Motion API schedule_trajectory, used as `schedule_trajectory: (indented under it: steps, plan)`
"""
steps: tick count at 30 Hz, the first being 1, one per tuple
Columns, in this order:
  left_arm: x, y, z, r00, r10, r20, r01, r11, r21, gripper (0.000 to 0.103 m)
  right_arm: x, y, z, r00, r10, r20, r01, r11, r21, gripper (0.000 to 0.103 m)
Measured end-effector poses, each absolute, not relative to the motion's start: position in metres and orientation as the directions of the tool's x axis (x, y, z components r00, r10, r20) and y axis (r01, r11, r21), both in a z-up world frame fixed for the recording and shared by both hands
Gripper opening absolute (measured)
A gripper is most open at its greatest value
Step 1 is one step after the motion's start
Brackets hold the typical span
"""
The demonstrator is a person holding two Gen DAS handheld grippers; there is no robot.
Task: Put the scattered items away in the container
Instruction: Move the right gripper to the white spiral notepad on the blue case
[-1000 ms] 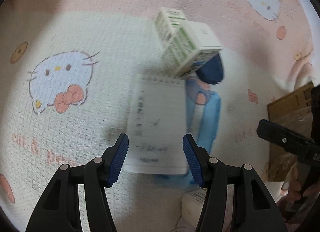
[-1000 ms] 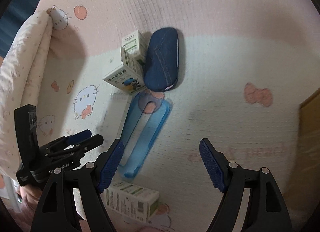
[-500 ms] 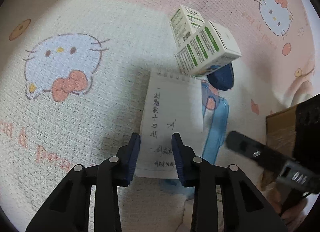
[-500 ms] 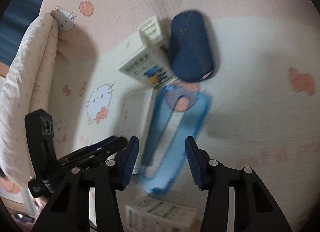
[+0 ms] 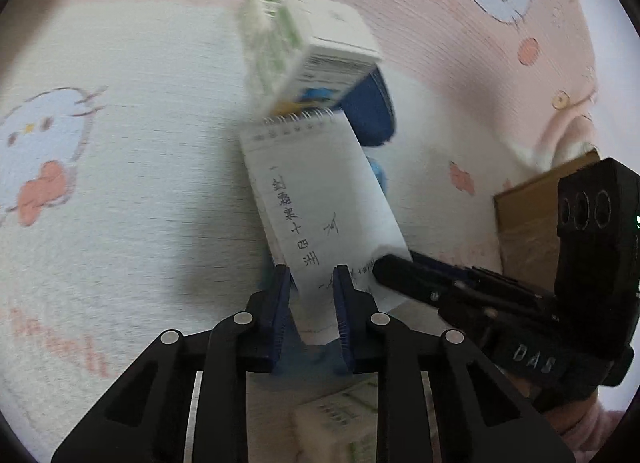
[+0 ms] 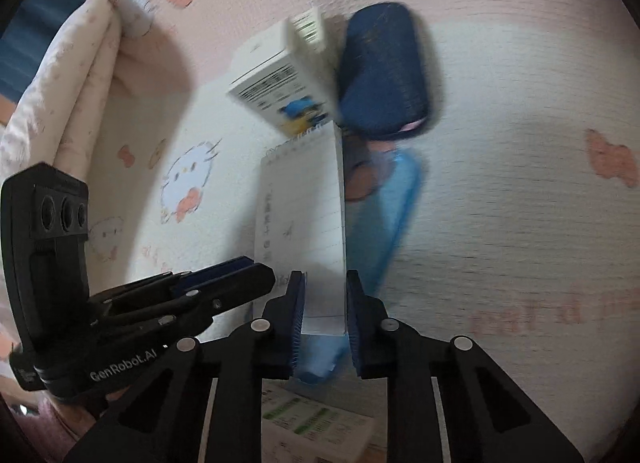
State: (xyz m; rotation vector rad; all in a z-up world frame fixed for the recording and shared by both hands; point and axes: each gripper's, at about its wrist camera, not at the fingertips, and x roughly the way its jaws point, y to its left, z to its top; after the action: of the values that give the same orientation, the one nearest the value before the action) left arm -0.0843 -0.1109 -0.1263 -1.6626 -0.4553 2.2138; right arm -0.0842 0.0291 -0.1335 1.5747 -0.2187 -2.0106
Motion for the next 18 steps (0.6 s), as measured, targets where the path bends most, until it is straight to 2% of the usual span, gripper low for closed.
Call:
schedule_trajectory:
  steps: [6,10,14,16,17,18]
  plan:
    - [-0.083,-0.074,-0.123,-0.209,0.479,-0.852,-0.182,-0.876,-0.448,0.024,-0.094,0.066,-0.122,-0.214,-0.501,-0.839,0.257,-0.857,0.446,0.017]
    - [-0.08,-0.066,-0.118,-0.219,0.465,-0.858,-0.18,-0.883,-0.432,0.024,-0.098,0.081,-0.12,-0.253,-0.443,-0.86,0.226,-0.891,0.393,0.019]
    - [-0.079,-0.073,-0.098,-0.297,0.416,-0.86,-0.18,-0.908,-0.377,0.026,-0.096,0.093,-0.115,-0.278,-0.405,-0.871,0.193,-0.912,0.362,0.045]
    - [-0.079,-0.077,-0.089,-0.333,0.381,-0.862,-0.201,-0.923,-0.33,0.037,-0.09,0.104,-0.111,-0.281,-0.418,-0.864,0.189,-0.907,0.377,0.053]
    - [-0.08,-0.08,-0.085,-0.363,0.348,-0.865,-0.208,-0.935,-0.289,0.046,-0.088,0.105,-0.111,-0.273,-0.423,-0.864,0.186,-0.904,0.384,0.058]
    - [-0.081,-0.083,-0.084,-0.38,0.327,-0.865,-0.208,-0.942,-0.265,0.05,-0.087,0.105,-0.111,-0.263,-0.431,-0.863,0.182,-0.901,0.394,0.06]
